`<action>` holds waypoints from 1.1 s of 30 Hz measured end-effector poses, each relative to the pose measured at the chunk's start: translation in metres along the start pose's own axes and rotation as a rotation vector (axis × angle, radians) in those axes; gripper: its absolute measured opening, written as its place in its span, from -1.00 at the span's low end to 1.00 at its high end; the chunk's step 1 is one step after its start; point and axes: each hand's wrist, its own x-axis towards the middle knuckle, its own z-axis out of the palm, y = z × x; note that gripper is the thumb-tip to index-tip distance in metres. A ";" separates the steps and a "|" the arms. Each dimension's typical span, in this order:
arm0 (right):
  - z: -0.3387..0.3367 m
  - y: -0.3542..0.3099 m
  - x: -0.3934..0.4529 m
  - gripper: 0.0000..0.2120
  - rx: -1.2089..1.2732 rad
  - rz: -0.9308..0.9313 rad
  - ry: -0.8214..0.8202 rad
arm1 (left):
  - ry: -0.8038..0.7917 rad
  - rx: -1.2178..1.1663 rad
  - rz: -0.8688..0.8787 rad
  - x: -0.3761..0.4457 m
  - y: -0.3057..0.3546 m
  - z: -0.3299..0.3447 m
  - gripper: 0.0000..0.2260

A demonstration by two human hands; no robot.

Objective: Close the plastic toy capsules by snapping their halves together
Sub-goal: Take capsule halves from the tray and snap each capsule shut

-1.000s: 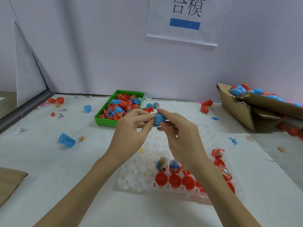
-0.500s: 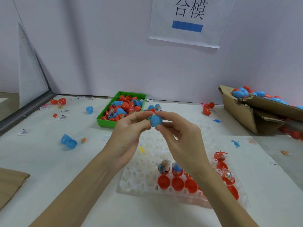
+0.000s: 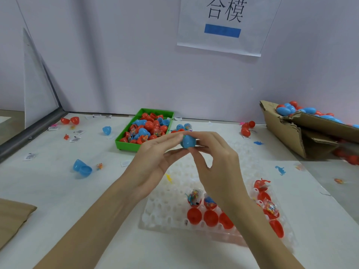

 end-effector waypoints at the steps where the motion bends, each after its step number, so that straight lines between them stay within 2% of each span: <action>1: -0.001 0.001 0.001 -0.70 0.008 0.019 0.011 | -0.056 0.010 0.009 -0.001 0.002 0.000 -0.74; 3: -0.003 0.001 0.002 -0.71 0.043 0.057 0.025 | -0.080 0.172 0.075 -0.004 0.003 0.000 -0.71; 7: -0.005 0.001 0.002 -0.70 0.135 0.164 -0.004 | 0.077 0.672 0.349 -0.007 -0.001 0.006 -0.65; 12: -0.014 0.001 0.008 -0.73 0.445 0.294 -0.093 | 0.084 0.909 0.649 -0.007 -0.004 0.003 -0.68; 16: -0.020 0.001 0.011 -0.72 0.492 0.274 -0.101 | 0.069 0.891 0.690 -0.008 -0.005 0.007 -0.68; 20: -0.018 0.000 0.010 -0.72 0.460 0.234 -0.053 | 0.113 0.701 0.600 -0.011 -0.002 0.011 -0.67; 28: -0.012 -0.001 0.006 -0.67 0.110 0.043 0.053 | 0.060 0.582 0.581 -0.010 -0.002 0.009 -0.71; 33: -0.010 -0.002 0.005 -0.70 0.026 0.043 0.091 | 0.046 0.532 0.557 -0.009 -0.005 0.009 -0.72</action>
